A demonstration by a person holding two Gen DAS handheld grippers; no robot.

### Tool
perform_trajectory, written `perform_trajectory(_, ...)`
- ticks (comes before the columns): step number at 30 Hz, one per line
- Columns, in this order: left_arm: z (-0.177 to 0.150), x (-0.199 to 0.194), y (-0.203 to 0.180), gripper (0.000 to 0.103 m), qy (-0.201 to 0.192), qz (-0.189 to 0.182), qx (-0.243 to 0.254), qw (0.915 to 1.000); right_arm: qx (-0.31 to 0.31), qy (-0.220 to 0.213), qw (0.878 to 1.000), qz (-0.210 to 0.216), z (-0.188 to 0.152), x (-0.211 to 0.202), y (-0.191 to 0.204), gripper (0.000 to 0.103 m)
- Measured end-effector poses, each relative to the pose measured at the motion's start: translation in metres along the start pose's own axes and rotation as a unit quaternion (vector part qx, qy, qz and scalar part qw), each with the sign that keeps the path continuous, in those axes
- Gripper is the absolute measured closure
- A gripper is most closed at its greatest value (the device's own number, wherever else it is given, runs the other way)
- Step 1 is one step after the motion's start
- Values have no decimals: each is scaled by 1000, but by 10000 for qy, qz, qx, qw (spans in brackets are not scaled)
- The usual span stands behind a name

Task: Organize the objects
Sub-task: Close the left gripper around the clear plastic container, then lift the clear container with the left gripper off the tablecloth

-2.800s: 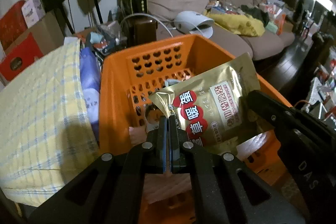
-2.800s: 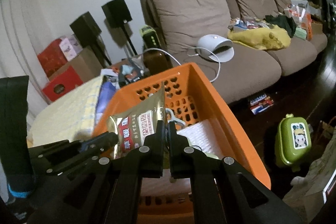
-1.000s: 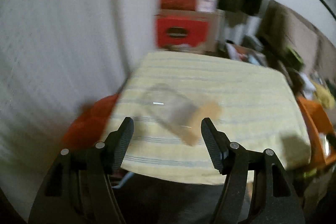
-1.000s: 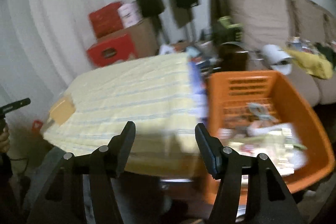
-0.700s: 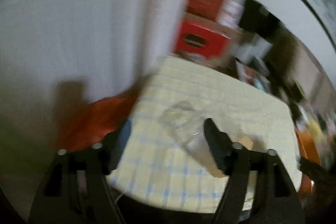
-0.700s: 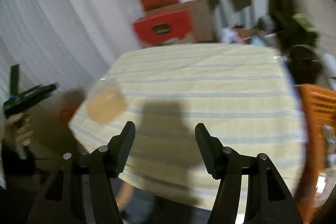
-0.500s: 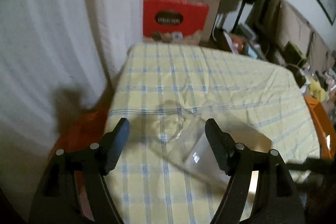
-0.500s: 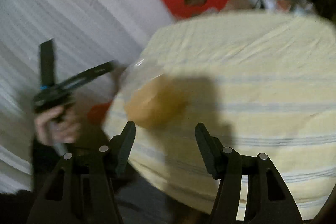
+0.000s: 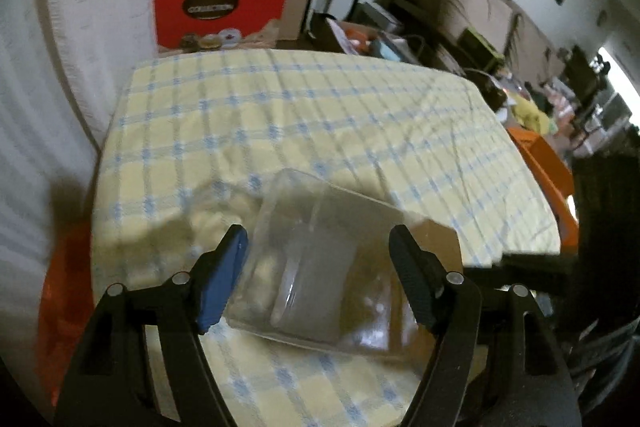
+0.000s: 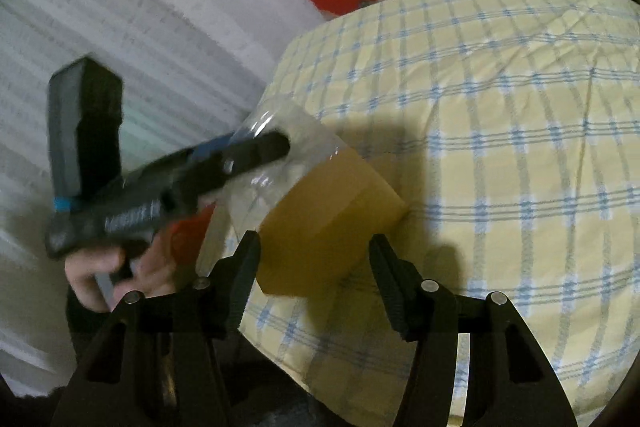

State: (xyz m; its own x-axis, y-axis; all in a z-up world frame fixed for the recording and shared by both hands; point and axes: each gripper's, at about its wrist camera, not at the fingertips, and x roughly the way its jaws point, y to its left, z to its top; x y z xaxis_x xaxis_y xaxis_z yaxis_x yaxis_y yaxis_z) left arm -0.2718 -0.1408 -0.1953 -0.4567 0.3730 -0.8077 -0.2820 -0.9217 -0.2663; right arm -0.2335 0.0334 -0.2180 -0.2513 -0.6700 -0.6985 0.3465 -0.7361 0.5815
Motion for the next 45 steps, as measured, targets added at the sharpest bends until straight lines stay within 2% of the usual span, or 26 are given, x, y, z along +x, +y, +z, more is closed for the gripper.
perform_trajectory(5,-13,-1,-28,34,40,-163,-180,9997,27,-236,9994,-268,-3,-26,-8,45)
perform_trajectory(6,-17,-2,-39,31,1,-158,-99,9998,73,-324,9990,-282,-5,-34,-13,45)
perform_trajectory(8,-27,-5,-60,32,-109,5,-75,9999,108,-415,9982,-410,-4,-43,-20,46)
perform_trajectory(11,-32,-1,-76,32,49,-141,-157,9998,203,-430,9982,-365,-8,-58,-35,48)
perform_trajectory(13,-36,2,-92,31,153,-332,-32,9993,252,-521,9971,-501,-11,-68,-43,47)
perform_trajectory(15,-37,2,-101,31,203,-274,-7,9994,240,-570,9959,-656,-14,-76,-50,47)
perform_trajectory(22,-37,7,-119,31,205,-19,-276,9994,512,-619,9960,-384,-23,-93,-71,50)
perform_trajectory(24,-38,5,-122,31,171,-28,-353,9992,474,-612,9963,-364,-22,-95,-75,50)
perform_trajectory(27,-37,-1,-112,31,37,-177,-733,9971,539,-704,9955,-335,-25,-104,-86,50)
perform_trajectory(31,-32,-1,-93,31,25,-34,-1092,9940,687,-830,9935,-359,-33,-115,-102,50)
perform_trajectory(34,-30,2,-83,30,53,-247,-1459,9890,652,-816,9942,-267,-34,-116,-105,50)
perform_trajectory(39,-28,11,-90,30,228,-229,-1402,9896,425,-740,9963,-115,-35,-110,-95,48)
perform_trajectory(42,-30,2,-96,30,92,-285,-1392,9898,266,-673,9973,-150,-38,-106,-89,48)
perform_trajectory(45,-27,-9,-98,29,-45,-75,-1295,9915,405,-799,9959,-158,-38,-110,-92,47)
